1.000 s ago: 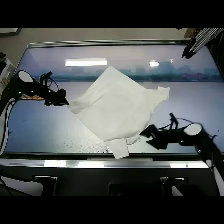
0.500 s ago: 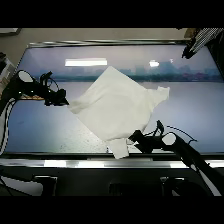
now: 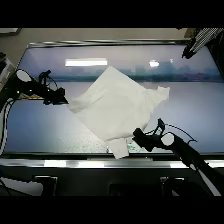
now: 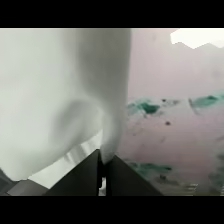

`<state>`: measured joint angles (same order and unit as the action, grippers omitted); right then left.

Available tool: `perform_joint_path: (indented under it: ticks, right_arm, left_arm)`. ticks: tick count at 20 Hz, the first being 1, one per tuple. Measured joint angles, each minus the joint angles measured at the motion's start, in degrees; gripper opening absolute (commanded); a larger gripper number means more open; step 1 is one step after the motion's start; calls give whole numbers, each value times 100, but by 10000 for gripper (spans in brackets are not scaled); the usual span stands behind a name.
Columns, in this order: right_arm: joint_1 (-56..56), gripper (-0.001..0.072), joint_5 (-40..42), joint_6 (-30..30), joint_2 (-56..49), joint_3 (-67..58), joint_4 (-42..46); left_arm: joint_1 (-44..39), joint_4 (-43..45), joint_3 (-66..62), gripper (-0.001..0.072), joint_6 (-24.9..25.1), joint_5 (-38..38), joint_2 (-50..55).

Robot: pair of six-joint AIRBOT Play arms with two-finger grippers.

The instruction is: Fold the clothes and pants, and hang the long-sleeved shirts on hangers.

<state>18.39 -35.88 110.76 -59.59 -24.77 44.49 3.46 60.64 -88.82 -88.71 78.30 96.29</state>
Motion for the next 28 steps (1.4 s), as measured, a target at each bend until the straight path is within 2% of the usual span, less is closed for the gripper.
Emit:
perform_joint_path:
  ticks: [4,7,11,16,19,22,25,28]
  right_arm:
    - [-13,28,-361,-232,466,-846,247]
    - [-13,29,-857,-302,879,-2177,898]
    - [-13,29,-1646,-599,1373,-4548,1784]
    - [-13,29,-2264,-979,1864,-6924,2105]
    - [-13,29,-2352,-960,1989,-7589,2203]
    - [-13,29,-2393,-767,1902,-7842,2671]
    - [-13,29,-2553,-566,1467,-7936,3536]
    - [-13,28,-2824,-505,616,-7967,4207]
  left_arm:
    - [151,-7,-315,11,13,-24,-378]
    - [345,-13,-780,11,17,-76,-957]
    - [715,-20,-1508,11,-2,-291,-2203]
    - [1058,319,-1891,11,-323,-619,-4054]
    - [1123,994,-1950,11,-649,-697,-4819]
    - [1150,1733,-1961,11,-907,-750,-5119]
    - [1152,2105,-1825,11,-944,-756,-4972]
    - [1147,2188,-1519,11,-918,-715,-4395]
